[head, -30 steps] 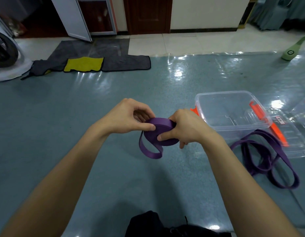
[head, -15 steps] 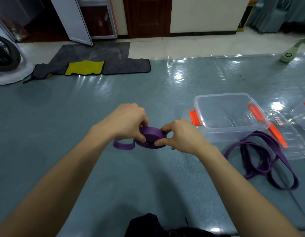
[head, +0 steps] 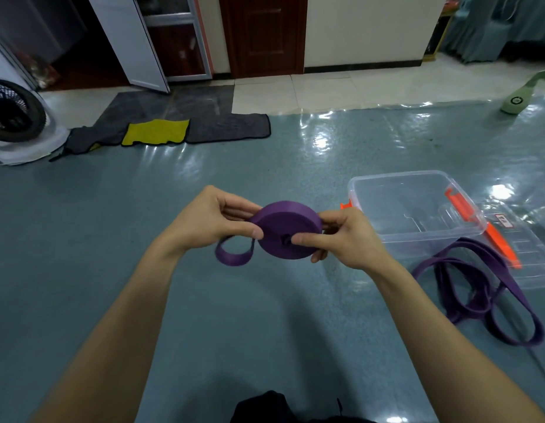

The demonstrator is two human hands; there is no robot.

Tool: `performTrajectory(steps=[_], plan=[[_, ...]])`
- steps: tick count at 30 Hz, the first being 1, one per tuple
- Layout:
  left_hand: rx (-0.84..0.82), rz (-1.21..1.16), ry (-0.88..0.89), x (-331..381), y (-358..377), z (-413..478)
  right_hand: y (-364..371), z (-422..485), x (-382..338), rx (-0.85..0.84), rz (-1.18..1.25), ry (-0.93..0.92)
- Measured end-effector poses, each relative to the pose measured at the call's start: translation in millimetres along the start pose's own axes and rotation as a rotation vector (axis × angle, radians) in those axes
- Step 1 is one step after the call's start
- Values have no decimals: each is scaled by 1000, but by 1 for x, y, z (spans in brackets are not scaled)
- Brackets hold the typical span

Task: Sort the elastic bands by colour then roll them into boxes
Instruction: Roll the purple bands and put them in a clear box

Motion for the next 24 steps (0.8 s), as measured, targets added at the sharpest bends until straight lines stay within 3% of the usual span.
performTrajectory(steps=[4, 7, 12, 17, 19, 24], plan=[[52, -80, 28, -2, 6, 4, 0, 0, 4, 10, 211, -9], [75, -5, 16, 4, 5, 7, 9, -2, 17, -46, 246, 40], [-25, 412, -78, 12, 21, 18, 0, -4, 27, -63, -153, 93], [-179, 945, -28, 35, 58, 34, 4, 1, 11, -100, -488, -34], [-201, 1056, 25, 45, 68, 42, 0, -2, 12, -108, -476, -41], [-264, 1032, 80, 60, 90, 62, -23, -8, 21, -89, -382, 1]])
Point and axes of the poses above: each hand's wrist, its own z-axis towards the middle knuckle, its own y-axis out of the palm, x = y × z, the point moved 10 cm from there along z, towards the middle knuckle, and after that the axes turned 7 degrees about -z, right-handed, at the moved point
